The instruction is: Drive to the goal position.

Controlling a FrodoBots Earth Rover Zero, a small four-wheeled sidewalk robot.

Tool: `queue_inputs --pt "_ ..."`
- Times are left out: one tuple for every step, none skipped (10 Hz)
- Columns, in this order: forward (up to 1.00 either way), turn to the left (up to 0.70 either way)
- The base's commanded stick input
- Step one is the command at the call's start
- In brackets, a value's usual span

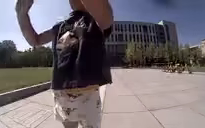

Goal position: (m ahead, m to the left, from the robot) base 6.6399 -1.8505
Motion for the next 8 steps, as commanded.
queue_inputs --pt "-0.06 0.01" --pt "-0.06 0.01" --pt "-0.06 0.01" --pt "-0.06 0.01" --pt "-0.06 0.01" --pt "-0.06 0.01" --pt "-0.06 0.01" --pt "-0.06 0.01"
